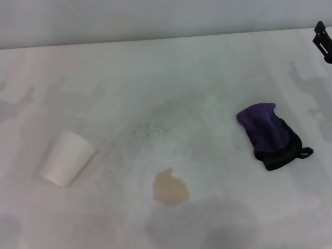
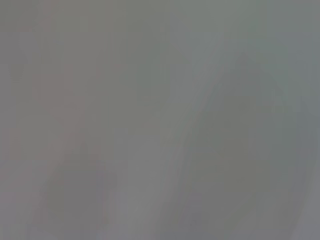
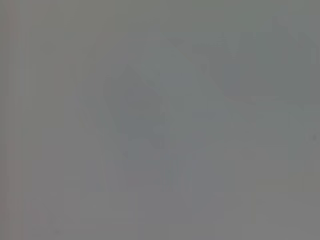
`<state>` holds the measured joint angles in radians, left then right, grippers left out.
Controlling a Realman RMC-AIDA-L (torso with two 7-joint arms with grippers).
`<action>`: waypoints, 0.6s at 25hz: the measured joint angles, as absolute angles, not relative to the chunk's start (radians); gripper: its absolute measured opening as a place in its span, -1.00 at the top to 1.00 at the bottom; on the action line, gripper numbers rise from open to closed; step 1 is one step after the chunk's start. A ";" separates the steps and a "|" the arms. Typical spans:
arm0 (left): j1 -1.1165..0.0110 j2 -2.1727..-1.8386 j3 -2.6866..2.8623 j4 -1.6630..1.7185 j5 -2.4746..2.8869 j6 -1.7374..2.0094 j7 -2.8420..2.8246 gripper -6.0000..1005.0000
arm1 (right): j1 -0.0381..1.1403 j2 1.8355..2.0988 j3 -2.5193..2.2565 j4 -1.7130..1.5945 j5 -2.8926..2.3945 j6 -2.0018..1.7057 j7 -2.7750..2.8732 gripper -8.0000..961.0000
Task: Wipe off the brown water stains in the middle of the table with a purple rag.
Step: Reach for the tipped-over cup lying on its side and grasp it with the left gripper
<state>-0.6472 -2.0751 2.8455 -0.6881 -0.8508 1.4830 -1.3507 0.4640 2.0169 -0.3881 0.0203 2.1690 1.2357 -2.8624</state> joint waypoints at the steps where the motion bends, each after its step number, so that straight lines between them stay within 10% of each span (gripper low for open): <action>1: -0.649 -2.075 2.845 -0.679 -0.851 1.471 -1.351 -0.74 | 0.463 2.017 -0.388 0.016 2.169 1.235 -2.862 -0.81; 15: -0.659 -2.074 2.846 -0.541 -0.903 1.410 -1.238 -0.73 | 0.425 2.015 -0.388 -0.023 2.171 1.235 -2.861 -0.81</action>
<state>-0.6592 -2.0744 2.8456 -0.5412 -0.9034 1.4097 -1.2376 0.4246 2.0152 -0.3881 -0.0232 2.1706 1.2345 -2.8606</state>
